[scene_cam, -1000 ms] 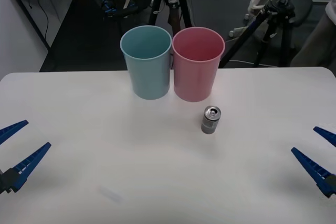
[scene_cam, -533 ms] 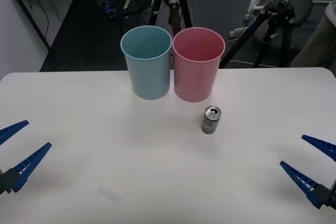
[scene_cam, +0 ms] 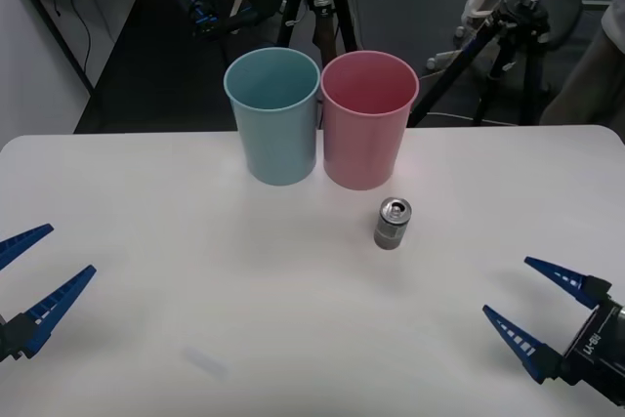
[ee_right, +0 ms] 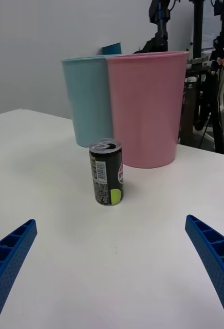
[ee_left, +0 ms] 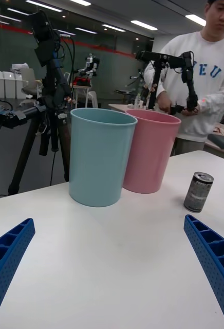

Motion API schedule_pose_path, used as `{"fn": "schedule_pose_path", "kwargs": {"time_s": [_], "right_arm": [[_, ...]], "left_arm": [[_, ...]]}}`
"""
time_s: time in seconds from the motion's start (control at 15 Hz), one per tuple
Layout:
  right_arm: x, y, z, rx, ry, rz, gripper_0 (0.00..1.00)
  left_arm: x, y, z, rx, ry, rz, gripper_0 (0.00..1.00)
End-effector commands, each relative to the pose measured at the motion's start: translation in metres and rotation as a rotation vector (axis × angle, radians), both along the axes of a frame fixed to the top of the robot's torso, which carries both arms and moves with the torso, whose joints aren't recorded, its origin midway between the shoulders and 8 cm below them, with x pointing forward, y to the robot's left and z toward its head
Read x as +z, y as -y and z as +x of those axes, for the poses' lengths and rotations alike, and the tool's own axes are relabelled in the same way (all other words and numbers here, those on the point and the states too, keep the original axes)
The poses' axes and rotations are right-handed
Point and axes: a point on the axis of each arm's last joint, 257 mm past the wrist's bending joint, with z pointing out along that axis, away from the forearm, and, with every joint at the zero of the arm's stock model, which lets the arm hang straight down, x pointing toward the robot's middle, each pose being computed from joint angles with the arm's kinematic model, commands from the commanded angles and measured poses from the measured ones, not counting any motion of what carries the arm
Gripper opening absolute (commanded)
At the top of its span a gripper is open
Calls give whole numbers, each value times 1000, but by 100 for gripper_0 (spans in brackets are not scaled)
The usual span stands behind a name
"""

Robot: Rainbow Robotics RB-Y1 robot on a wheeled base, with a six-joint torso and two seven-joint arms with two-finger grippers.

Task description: Grasp the object on the table and drop it into the matching bin: aluminum can to the light blue bin, PET bottle to the pink bin.

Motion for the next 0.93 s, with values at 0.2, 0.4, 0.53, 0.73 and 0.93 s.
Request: {"fn": "schedule_pose_path", "kwargs": {"time_s": [0.2,0.4,0.53,0.73,0.93], "right_arm": [[-4,-16,31,-64,12,25,100],[0,-29,54,-93,18,44,100],[0,-35,69,-113,21,39,100],[-5,-50,88,-140,18,14,100],[-10,-74,98,-120,22,-24,100]], "left_arm": [[0,0,0,0,0,0,100],[0,0,0,0,0,0,100],[0,0,0,0,0,0,100],[0,0,0,0,0,0,100],[0,0,0,0,0,0,100]]}}
